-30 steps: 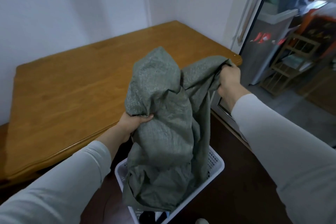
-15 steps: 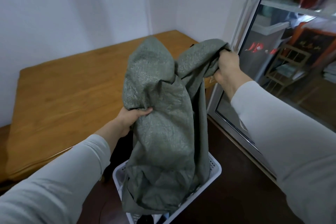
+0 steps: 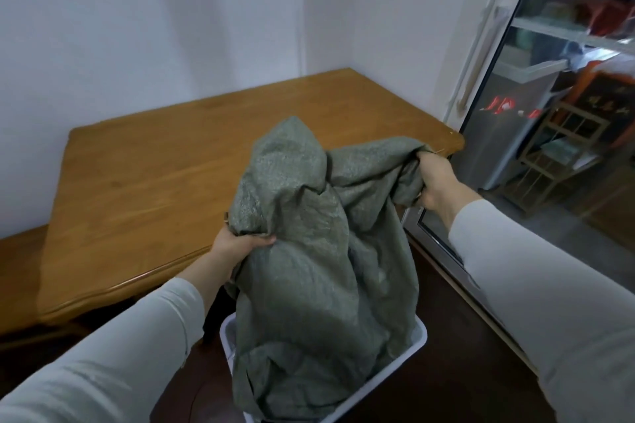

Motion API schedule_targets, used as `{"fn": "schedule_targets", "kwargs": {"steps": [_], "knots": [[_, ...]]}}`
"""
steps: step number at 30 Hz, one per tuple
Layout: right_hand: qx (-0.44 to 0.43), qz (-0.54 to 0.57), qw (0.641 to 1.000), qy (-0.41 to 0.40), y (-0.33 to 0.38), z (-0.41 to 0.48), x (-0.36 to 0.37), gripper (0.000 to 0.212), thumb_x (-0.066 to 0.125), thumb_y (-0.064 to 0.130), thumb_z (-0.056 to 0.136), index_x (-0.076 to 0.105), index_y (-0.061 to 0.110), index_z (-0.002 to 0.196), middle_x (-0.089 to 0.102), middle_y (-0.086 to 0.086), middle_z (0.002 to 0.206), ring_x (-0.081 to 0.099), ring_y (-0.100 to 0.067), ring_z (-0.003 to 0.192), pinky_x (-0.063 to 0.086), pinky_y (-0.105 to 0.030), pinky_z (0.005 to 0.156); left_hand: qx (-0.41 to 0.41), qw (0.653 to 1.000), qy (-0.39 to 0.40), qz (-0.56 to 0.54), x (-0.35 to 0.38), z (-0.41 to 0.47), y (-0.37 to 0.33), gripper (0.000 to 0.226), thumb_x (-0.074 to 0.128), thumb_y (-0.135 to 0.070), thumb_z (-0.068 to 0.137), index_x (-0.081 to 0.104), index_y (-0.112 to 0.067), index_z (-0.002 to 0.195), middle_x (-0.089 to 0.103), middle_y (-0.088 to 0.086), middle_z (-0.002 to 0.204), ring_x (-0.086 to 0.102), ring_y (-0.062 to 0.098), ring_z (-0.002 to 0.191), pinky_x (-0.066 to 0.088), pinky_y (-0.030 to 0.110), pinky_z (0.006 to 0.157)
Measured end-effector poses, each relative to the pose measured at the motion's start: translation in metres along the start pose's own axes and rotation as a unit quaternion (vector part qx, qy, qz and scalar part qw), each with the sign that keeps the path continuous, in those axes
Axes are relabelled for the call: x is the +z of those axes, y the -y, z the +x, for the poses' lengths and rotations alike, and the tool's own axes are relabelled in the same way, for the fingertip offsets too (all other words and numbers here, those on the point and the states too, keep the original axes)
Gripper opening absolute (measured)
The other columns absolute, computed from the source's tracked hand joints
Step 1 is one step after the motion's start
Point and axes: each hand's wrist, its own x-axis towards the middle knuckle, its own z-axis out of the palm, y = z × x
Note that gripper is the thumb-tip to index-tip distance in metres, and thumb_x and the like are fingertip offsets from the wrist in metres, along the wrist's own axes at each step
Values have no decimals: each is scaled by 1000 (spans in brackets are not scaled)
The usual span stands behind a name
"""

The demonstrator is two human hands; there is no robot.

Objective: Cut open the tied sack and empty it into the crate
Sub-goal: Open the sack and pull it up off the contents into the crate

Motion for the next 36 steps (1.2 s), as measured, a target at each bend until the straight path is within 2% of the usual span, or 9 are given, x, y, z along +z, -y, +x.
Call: {"fn": "schedule_targets", "kwargs": {"steps": [6, 10, 14, 17, 21, 24, 27, 32, 36], "knots": [[65, 24, 992, 110, -28, -22, 32, 35, 38, 27, 97, 59, 6, 116, 66, -10, 102, 62, -28, 91, 50, -39, 91, 118, 966, 157, 168, 28, 0, 5, 165, 95, -49, 33, -31, -41, 140, -6, -3, 161, 4, 25, 148, 20, 57, 117], [65, -1, 973, 222, -40, -54, 65, 29, 30, 5, 94, 55, 3, 108, 63, -14, 104, 59, -29, 96, 46, -40, 94, 154, 954, 116, 231, 78, 3, 6, 141, 81, -76, 32, 9, -36, 146, 33, -7, 151, 32, 22, 141, 26, 54, 115], [-38, -50, 958, 281, -45, -34, 50, 55, 30, -23, 76, 46, 3, 122, 56, -11, 108, 55, -25, 100, 44, -30, 71, 160, 977, -26, 136, 89, -7, -14, 43, 69, -31, 83, 59, -12, 120, 64, 11, 121, 57, 32, 116, 44, 44, 101], [-86, -302, 926, 209, -68, 5, 8, 96, 73, 2, 74, 16, 17, 150, 26, -9, 153, 27, -28, 141, 43, -41, 99, 121, 992, -11, 41, 78, -7, -26, 38, 63, -20, 90, 56, -5, 124, 61, 15, 123, 57, 34, 114, 48, 40, 90], [-4, -560, 804, 197, -135, 24, -24, 133, 86, 41, 58, -5, 18, 152, -7, -9, 161, -6, -29, 148, 10, -48, 120, 62, 996, 3, -56, 63, -9, -32, 45, 67, -20, 88, 53, -9, 129, 61, 9, 125, 58, 30, 108, 48, 41, 91], [9, -571, 782, 248, -167, 19, -18, 95, 74, 38, 77, 16, 23, 151, 5, -11, 159, 1, -32, 148, 13, -43, 119, 31, 995, 26, -87, 54, -10, -32, 43, 68, -19, 86, 56, -9, 126, 63, 9, 120, 60, 29, 99, 49, 42, 87], [-21, -480, 847, 227, -175, 19, -8, 41, 56, 22, 93, 54, 7, 130, 44, -9, 144, 40, -28, 133, 30, -36, 114, 14, 996, 37, -86, 46, -10, -33, 41, 69, -22, 86, 58, -10, 124, 64, 8, 116, 61, 29, 99, 49, 43, 86], [-27, -404, 902, 151, -139, 24, -5, 13, 49, 19, 96, 60, 13, 92, 59, -10, 91, 59, -33, 94, 51, -43, 91, 26, 993, 2, -114, 33, -2, -41, 40, 71, -23, 85, 59, -11, 122, 64, 6, 109, 61, 27, 92, 49, 41, 83], [-21, -371, 918, 138, -111, 26, -2, 19, 46, 16, 97, 60, 9, 108, 56, -10, 102, 58, -32, 102, 53, -50, 91, 48, 994, -2, -100, 34, -4, -55, 40, 69, -26, 86, 59, -11, 121, 64, 5, 109, 61, 26, 94, 49, 39, 85]]}}
